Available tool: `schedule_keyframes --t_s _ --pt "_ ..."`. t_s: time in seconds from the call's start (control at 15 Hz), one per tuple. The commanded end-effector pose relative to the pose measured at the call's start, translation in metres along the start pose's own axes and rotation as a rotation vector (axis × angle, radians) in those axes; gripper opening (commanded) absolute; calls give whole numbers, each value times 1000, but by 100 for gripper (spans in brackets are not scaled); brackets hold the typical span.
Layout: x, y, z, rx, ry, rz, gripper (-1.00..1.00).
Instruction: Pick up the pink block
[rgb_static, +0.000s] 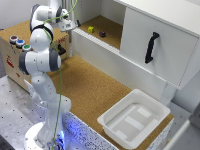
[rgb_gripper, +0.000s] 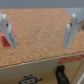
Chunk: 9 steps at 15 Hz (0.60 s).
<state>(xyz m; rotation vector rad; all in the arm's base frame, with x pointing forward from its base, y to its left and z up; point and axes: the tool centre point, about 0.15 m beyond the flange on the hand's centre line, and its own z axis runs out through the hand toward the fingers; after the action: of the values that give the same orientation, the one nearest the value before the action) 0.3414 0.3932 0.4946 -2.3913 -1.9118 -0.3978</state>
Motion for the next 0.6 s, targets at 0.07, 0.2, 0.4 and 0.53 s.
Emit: schedule_keyframes --t_s 0.07,0.2,0.4,0.53 --pt "33 -35 12 79 -20 -119 100" --pt "41 -39 17 88 -15 -117 100" --pt "52 -45 23 107 -15 -129 100" --pt "60 -47 28 120 -18 -137 100"
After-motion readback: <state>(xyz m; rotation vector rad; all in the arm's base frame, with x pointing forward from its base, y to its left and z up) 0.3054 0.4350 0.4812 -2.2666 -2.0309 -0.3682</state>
